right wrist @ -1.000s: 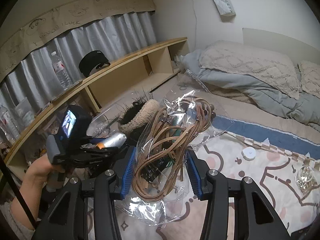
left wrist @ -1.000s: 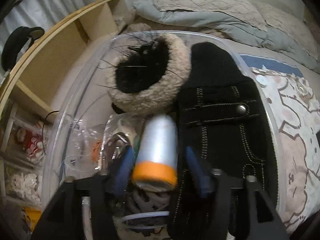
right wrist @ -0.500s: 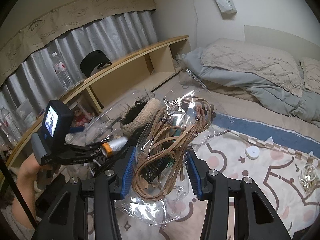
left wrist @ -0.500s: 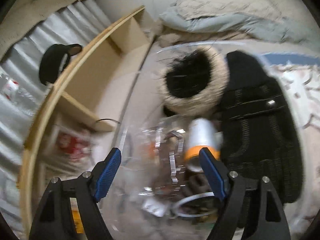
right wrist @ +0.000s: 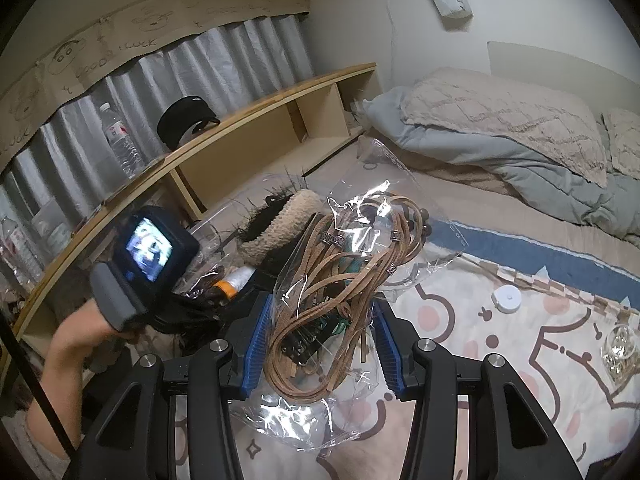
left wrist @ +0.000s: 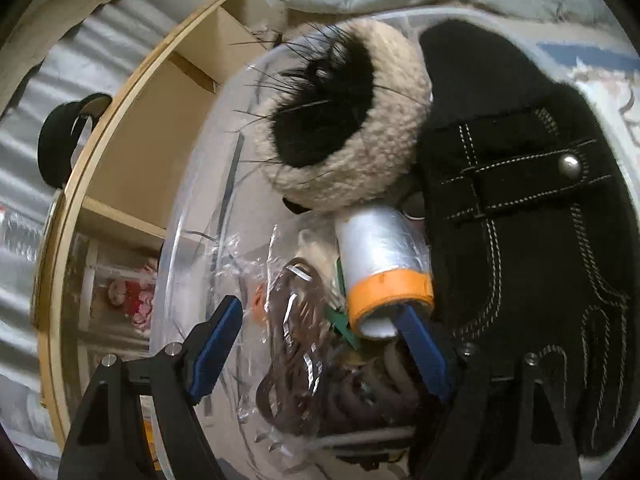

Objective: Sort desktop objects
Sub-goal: 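Open the left tool to drop the film roll into the bin while the right tool holds the cable, then open the right tool to drop the bagged cable into the bin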

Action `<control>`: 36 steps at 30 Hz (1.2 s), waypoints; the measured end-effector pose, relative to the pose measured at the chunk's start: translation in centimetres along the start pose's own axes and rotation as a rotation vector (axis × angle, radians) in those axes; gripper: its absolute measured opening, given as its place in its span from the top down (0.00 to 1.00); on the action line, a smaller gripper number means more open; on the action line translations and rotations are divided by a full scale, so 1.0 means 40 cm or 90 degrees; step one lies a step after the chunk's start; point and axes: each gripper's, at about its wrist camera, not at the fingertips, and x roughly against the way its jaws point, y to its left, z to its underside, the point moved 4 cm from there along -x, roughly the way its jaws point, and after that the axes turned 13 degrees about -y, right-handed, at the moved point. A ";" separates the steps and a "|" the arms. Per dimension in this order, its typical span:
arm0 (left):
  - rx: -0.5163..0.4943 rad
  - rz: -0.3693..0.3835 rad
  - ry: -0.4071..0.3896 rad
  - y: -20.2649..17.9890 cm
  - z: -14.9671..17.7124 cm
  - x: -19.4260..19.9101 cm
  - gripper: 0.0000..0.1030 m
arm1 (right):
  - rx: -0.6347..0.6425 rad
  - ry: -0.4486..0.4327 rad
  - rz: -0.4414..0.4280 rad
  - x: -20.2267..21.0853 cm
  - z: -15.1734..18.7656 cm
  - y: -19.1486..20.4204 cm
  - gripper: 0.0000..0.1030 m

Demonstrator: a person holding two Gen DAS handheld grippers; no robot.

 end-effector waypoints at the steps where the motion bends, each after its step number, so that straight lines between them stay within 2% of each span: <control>1: -0.004 -0.008 -0.001 -0.001 -0.003 -0.002 0.22 | -0.001 0.000 0.000 0.000 -0.001 -0.002 0.52; 8: 0.080 0.038 -0.037 0.068 0.018 0.042 0.22 | -0.002 0.011 -0.002 -0.007 0.009 -0.013 0.52; 16: 0.237 0.068 -0.151 0.209 0.067 0.152 0.22 | -0.023 0.029 -0.047 -0.054 0.022 0.034 0.52; 17: 0.251 0.068 -0.158 0.213 0.068 0.165 0.22 | 0.066 0.063 -0.203 -0.055 0.029 0.068 0.52; 23: 0.351 0.059 -0.206 0.303 0.105 0.183 0.22 | 0.110 0.094 -0.244 -0.099 0.071 0.227 0.52; 27: 0.380 0.053 -0.224 0.341 0.133 0.192 0.22 | 0.137 0.126 -0.250 -0.152 0.097 0.320 0.52; 31: 0.408 0.019 -0.252 0.404 0.161 0.206 0.22 | 0.133 0.162 -0.270 -0.212 0.106 0.409 0.52; 36: 0.458 0.005 -0.267 0.478 0.202 0.209 0.22 | 0.124 0.214 -0.284 -0.277 0.139 0.500 0.52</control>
